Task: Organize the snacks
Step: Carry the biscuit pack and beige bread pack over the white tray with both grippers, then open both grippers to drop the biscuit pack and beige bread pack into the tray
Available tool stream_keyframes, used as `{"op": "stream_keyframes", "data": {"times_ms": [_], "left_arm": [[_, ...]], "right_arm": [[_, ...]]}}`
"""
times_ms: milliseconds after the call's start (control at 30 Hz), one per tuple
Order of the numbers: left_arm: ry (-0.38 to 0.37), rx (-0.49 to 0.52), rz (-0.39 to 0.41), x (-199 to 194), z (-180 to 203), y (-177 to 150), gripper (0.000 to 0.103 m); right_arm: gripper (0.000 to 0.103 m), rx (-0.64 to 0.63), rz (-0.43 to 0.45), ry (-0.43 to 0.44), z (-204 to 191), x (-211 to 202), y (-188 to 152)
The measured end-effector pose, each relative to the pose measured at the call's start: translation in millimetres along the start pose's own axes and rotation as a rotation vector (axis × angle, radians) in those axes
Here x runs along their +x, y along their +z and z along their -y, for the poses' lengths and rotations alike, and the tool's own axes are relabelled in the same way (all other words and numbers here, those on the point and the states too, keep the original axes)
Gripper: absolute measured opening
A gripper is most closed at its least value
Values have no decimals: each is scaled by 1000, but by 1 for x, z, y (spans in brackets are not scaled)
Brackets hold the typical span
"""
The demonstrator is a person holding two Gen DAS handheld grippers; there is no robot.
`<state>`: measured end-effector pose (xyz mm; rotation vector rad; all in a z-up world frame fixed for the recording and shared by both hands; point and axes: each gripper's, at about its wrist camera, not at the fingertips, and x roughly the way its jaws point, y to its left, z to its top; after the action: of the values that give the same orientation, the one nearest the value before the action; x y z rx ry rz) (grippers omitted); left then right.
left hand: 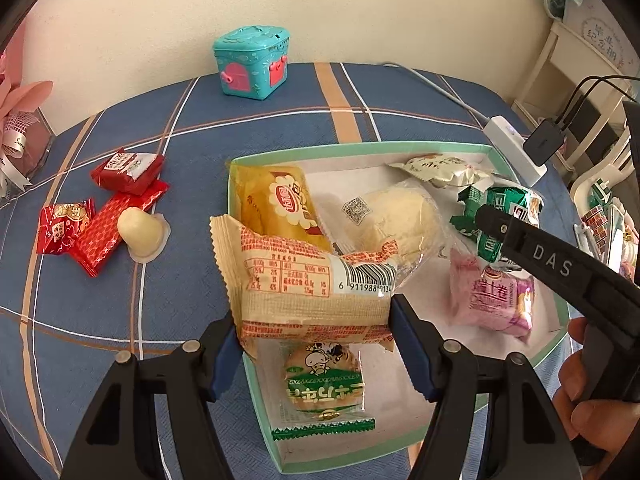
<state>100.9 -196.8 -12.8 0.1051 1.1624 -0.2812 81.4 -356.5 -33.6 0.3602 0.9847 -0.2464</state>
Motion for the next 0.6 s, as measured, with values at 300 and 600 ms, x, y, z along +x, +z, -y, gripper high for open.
{"op": "stream_keyframes", "data": {"times_ms": [300,600], "left_arm": [[14,-8,-38,14,-3,-4,70],[1,-13,-38,15,-5,-4,71]], "right_arm": [[53,2,-117,-33,5,17,-15],[54,-11,-153,-42,7,24,-22]]}}
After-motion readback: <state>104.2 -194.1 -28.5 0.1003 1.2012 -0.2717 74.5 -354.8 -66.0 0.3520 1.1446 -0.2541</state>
